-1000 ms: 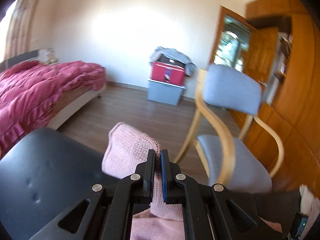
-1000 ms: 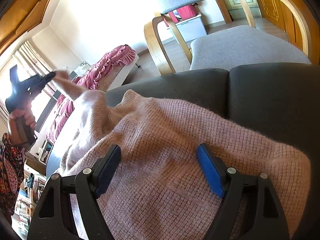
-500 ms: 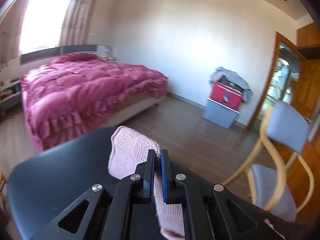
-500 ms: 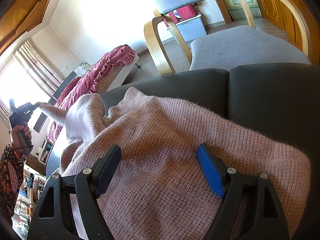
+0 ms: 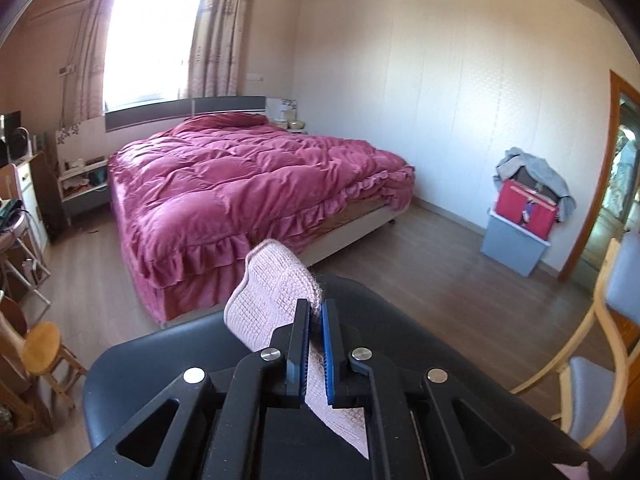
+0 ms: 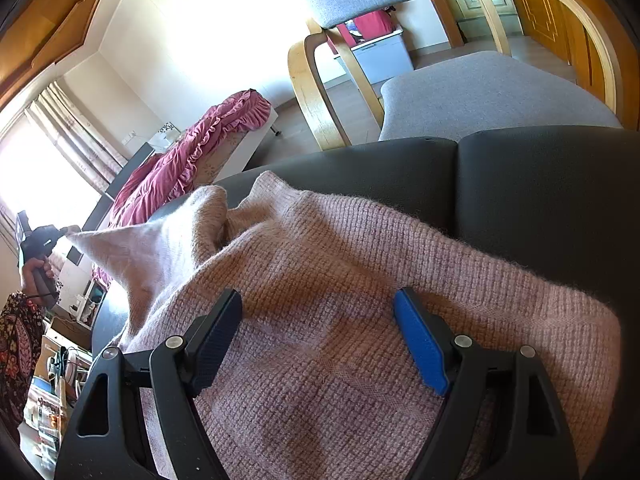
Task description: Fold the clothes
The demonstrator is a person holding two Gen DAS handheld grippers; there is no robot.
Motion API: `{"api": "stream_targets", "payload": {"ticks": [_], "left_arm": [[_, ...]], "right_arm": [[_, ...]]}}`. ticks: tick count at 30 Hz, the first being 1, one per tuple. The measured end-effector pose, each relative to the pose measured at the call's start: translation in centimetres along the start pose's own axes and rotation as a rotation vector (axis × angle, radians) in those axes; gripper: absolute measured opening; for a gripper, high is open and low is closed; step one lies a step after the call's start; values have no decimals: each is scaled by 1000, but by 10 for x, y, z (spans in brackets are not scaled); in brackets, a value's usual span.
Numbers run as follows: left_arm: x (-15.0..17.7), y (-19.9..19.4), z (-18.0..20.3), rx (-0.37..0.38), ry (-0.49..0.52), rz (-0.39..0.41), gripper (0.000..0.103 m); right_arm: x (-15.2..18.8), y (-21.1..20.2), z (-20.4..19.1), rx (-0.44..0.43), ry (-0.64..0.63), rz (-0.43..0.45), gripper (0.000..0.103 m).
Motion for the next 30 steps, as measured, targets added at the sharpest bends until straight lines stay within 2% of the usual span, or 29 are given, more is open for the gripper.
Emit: {"api": "stream_targets", "payload": {"ticks": [4, 6, 8, 15, 19, 22, 24, 26, 30], "left_arm": [[5, 16, -11, -53, 9, -33, 5], [11, 26, -12, -120, 34, -60, 5], [18, 38, -10, -137, 32, -96, 5], [53, 71, 25, 12, 38, -190, 13], [65, 72, 43, 46, 64, -211, 16], [61, 53, 49, 56, 61, -143, 16], [64, 37, 57, 94, 78, -112, 16], [76, 26, 75, 139, 148, -132, 17], [125, 16, 117, 164, 316, -216, 17]], "right_arm": [[0, -1, 1, 0, -1, 0, 81], [0, -1, 1, 1, -2, 0, 81], [0, -1, 1, 1, -2, 0, 81], [0, 1, -2, 6, -4, -1, 81], [0, 2, -2, 6, -3, -1, 81], [0, 2, -3, 5, -2, -1, 81], [-1, 2, -2, 5, -2, -1, 81], [-1, 2, -2, 5, -2, -1, 81], [-1, 2, -1, 5, -1, 0, 81]]}}
Point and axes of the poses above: each gripper's, at about its wrist camera, not at the fingertips, and y roughly the way its jaws point, z to its right, x to its underside, the point moved 2 cm from there along y, roughly the way its jaws point, and after that the axes turned 2 degrees about z, right-handed, at the moved point
